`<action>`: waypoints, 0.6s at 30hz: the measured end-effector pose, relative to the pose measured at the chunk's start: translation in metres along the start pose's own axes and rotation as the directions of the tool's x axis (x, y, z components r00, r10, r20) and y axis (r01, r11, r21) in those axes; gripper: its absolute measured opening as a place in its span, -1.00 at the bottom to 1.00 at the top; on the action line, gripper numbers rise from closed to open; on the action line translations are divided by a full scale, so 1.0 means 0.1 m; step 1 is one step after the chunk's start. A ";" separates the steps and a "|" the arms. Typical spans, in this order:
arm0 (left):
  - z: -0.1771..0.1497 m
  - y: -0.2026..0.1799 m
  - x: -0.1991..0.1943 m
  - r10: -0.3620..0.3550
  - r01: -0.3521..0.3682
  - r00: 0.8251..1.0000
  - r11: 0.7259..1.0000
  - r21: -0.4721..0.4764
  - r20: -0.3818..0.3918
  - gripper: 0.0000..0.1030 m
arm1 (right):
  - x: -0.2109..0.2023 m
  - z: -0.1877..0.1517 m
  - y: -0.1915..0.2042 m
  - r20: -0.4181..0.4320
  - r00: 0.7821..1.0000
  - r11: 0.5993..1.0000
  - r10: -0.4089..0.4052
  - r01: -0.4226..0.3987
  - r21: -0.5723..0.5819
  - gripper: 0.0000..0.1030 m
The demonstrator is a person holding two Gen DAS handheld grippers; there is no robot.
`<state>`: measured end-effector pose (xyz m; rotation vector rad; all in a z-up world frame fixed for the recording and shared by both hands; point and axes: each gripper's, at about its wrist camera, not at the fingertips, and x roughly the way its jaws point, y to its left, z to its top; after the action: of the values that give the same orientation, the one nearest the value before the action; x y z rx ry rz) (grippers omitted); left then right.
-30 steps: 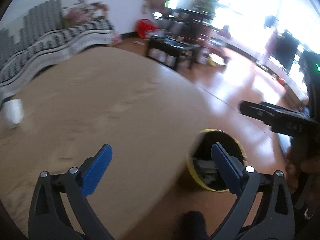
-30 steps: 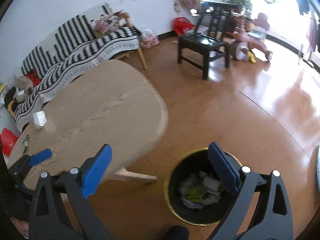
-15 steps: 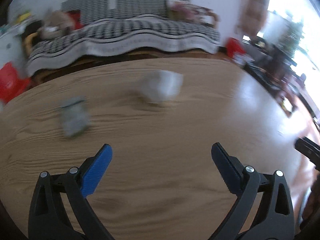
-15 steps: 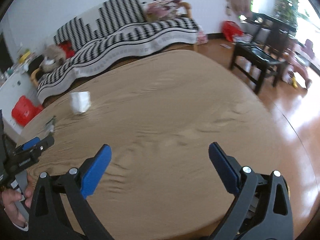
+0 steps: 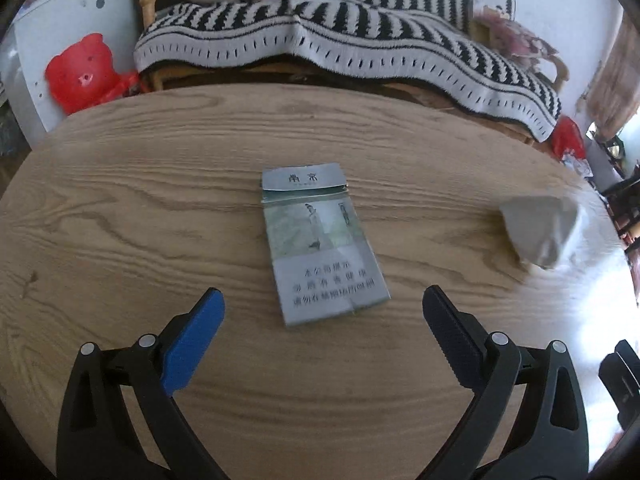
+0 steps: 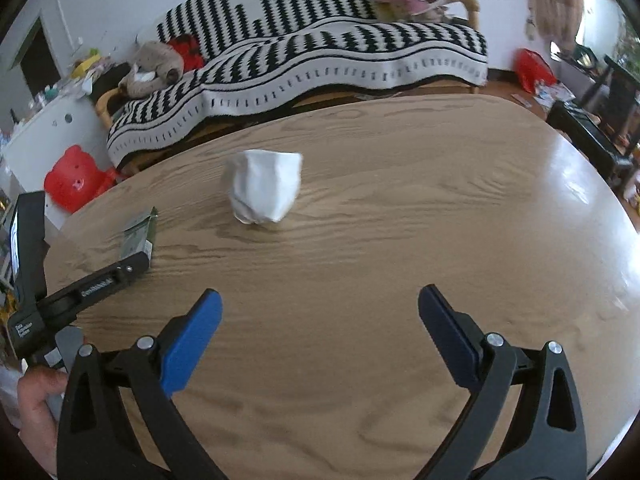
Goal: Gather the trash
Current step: 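Grasp the cigarette box with the left tool while the right tool grasps the white paper cup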
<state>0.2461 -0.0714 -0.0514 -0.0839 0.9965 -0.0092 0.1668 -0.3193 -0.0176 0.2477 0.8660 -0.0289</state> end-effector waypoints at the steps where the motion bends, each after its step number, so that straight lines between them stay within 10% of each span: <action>1: 0.03 -0.01 0.05 0.009 -0.009 1.000 1.000 0.006 -0.005 0.87 | 0.08 0.03 0.06 -0.001 1.000 1.000 -0.001 0.001 -0.010 0.85; 13: 0.14 -0.08 0.25 0.067 -0.069 0.997 0.995 0.071 0.035 0.85 | 0.77 0.46 0.36 -0.035 0.998 0.998 0.053 -0.052 0.020 0.85; 18: 0.13 -0.09 0.19 0.062 -0.068 0.996 0.994 0.085 0.069 0.26 | 0.99 0.63 0.43 -0.047 0.998 0.999 0.032 -0.032 -0.004 0.84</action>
<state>0.2678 -0.0807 -0.0593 0.0279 0.9310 0.0097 0.2842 -0.2844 -0.0444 0.2590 0.9086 0.0086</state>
